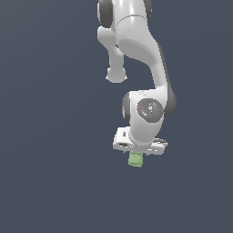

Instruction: Pick up the object and move it to a goal position.

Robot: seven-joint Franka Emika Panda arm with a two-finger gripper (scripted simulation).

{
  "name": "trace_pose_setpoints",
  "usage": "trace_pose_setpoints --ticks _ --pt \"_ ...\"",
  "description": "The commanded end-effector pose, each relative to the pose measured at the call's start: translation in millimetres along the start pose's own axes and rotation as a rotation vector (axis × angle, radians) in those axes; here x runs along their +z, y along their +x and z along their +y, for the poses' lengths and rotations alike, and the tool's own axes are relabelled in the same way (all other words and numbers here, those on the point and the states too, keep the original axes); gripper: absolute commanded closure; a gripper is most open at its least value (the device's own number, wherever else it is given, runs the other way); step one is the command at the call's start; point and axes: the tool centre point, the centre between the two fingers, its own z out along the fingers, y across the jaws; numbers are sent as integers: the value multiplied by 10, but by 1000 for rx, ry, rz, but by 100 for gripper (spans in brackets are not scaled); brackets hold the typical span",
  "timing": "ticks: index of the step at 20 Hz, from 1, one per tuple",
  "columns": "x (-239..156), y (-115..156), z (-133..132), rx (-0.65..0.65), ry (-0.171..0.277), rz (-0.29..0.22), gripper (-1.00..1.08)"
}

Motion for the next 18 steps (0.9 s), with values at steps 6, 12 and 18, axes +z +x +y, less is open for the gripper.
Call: trace_pose_setpoints --ticks 6,12,18 --pt "68 70 -81 16 3 3 -92" --pt "132 63 -80 15 2 2 -92" --pt "440 58 -79 16 3 3 -92"
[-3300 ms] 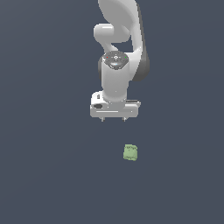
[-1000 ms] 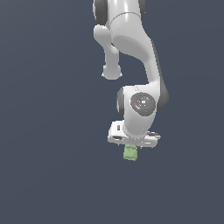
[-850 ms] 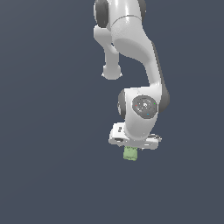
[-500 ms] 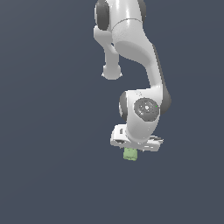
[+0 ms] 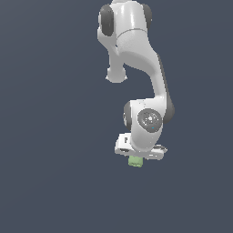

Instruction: Pick up the object and move it to a goal position.

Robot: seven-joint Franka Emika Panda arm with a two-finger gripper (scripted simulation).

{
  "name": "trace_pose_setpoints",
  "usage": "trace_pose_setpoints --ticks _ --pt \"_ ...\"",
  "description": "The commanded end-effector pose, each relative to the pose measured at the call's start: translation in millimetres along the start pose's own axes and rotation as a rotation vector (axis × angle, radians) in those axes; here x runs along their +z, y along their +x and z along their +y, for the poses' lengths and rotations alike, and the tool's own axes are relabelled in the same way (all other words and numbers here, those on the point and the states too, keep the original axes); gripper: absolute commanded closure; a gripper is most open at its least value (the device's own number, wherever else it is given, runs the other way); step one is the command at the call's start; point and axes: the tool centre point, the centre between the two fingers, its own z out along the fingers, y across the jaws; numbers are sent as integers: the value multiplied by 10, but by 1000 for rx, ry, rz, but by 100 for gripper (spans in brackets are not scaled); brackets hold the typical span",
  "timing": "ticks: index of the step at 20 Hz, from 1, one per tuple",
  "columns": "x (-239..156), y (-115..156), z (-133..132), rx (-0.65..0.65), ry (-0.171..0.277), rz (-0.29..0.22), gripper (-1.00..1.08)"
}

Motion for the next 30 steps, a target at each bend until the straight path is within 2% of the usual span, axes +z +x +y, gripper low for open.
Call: trace_pose_setpoints --ticks 1,9,10,23,30 --pt "138 -7 0 0 0 -1 -92" --pt "220 8 -3 1 0 -1 -92" --pt "220 8 -3 1 0 -1 108" --pt "197 3 -2 1 0 -1 108" --pt "-40 -43 3 1 0 -1 108"
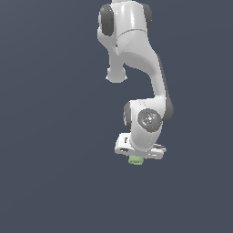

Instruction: Pick up the object and move it to a goal position.

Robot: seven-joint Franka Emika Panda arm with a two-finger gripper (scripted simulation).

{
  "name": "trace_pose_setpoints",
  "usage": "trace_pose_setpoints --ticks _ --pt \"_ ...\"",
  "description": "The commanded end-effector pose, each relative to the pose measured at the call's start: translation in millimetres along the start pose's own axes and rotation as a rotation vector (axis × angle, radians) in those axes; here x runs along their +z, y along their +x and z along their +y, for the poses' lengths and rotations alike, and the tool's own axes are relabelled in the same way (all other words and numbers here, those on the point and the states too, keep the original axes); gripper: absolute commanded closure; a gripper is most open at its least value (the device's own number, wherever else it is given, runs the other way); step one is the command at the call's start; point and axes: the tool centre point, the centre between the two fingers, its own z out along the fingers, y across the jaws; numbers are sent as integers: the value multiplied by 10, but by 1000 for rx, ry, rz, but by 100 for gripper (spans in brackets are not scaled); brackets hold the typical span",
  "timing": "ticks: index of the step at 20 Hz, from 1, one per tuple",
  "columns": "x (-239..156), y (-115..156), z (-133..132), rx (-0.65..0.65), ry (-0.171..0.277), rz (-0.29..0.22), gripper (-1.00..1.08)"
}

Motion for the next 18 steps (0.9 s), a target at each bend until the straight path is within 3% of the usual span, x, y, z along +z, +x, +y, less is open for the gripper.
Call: trace_pose_setpoints --ticks 1,18 --pt "-132 -20 1 0 0 1 108" --pt "-1736 -303 28 0 0 1 108"
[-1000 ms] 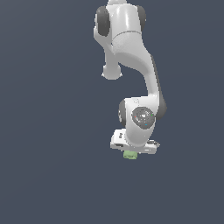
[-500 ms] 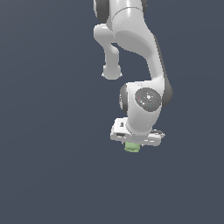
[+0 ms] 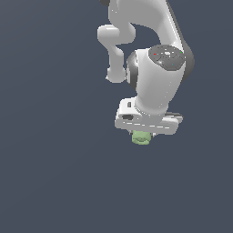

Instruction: Pick up the object and move it to a goal position.

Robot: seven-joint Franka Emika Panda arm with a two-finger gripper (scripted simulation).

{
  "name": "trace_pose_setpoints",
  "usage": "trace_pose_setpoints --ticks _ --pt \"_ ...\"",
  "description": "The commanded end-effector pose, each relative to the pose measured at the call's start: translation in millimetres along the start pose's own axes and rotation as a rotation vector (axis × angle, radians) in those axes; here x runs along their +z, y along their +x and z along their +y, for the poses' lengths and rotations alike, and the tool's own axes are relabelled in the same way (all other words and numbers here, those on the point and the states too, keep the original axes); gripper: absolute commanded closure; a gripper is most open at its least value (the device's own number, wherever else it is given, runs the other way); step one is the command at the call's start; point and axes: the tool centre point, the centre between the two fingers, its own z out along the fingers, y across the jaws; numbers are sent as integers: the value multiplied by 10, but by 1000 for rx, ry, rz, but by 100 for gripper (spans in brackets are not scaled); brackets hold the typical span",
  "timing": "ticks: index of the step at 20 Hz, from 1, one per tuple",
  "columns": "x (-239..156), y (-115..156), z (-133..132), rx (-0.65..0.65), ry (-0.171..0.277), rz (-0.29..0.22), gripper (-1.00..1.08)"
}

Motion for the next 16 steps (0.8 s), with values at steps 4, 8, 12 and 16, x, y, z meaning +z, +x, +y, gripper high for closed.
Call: trace_pose_setpoints --ticks 4,8,12,16 --pt "-422 -64 4 0 0 -1 108" --pt "-585 -83 4 0 0 -1 108" --pt "-629 -82 2 0 0 -1 108" --pt "-595 -69 -1 0 0 -1 108"
